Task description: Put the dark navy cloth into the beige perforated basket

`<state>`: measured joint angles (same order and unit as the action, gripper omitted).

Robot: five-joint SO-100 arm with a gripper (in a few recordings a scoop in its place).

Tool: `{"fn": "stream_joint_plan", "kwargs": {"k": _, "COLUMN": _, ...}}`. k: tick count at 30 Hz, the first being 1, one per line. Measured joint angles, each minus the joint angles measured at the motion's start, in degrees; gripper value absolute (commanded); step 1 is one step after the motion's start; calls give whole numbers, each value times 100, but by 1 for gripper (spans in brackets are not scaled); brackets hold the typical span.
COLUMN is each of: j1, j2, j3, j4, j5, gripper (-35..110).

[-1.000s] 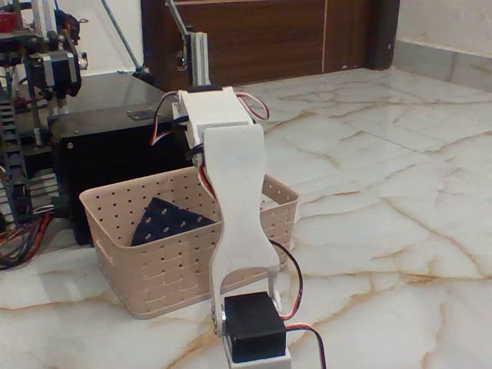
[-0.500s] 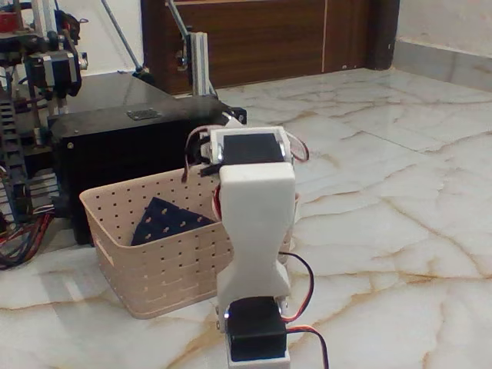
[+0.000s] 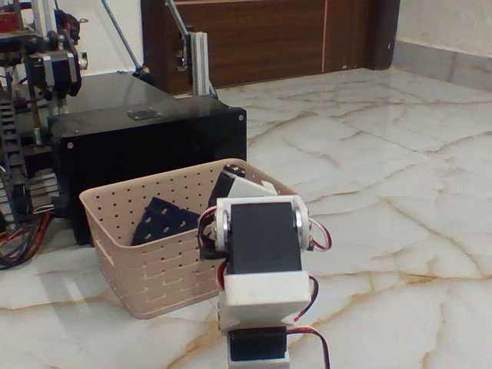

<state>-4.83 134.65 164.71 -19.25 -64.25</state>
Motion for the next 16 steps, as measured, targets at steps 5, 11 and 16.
{"fn": "stream_joint_plan", "kwargs": {"k": 5, "j1": 0, "j2": 246, "j3": 501, "j4": -325, "j5": -299, "gripper": 0}}
{"fn": "stream_joint_plan", "kwargs": {"k": 11, "j1": 0, "j2": 264, "j3": 1072, "j4": -1354, "j5": -677, "gripper": 0}}
{"fn": "stream_joint_plan", "kwargs": {"k": 16, "j1": -35, "j2": 264, "j3": 1195, "j4": -1793, "j5": -1239, "gripper": 0}}
